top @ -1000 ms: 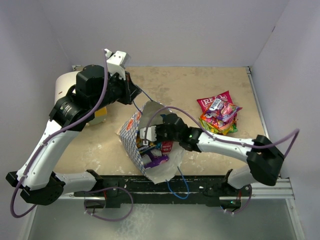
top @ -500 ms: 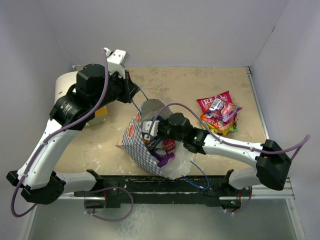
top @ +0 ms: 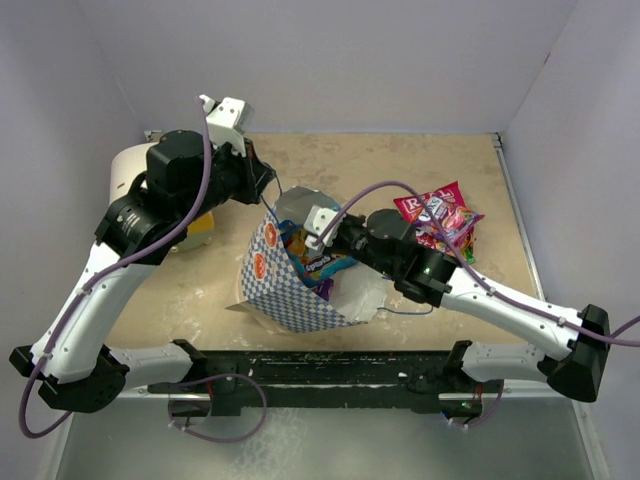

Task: Take the snacks out of the paper bag
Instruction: Take out the snack from the paper bag, then place the snack at the center of the board.

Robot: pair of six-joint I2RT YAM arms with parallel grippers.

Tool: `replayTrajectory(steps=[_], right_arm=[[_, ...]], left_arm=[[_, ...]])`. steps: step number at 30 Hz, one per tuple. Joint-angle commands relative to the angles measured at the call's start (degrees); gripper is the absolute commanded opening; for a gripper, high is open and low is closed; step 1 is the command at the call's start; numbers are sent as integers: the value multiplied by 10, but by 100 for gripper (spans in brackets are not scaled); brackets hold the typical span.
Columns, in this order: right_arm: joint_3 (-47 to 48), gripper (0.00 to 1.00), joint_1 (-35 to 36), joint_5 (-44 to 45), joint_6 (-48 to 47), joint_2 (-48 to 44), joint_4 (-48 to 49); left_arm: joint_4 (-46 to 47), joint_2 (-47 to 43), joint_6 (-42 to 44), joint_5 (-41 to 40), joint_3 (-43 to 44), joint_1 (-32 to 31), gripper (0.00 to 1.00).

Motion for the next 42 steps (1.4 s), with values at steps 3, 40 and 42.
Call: replayTrajectory(steps=[3, 40, 42], right_arm=[[139, 0, -1, 69, 56, -38, 26], [245, 0, -265, 262, 127, -9, -76], [223, 0, -281, 253, 138, -11, -75]], left_arm=[[55, 14, -22, 0, -11, 0, 0], [48, 23, -3, -37, -30, 0, 0], [47, 25, 3, -33, -27, 0, 0]])
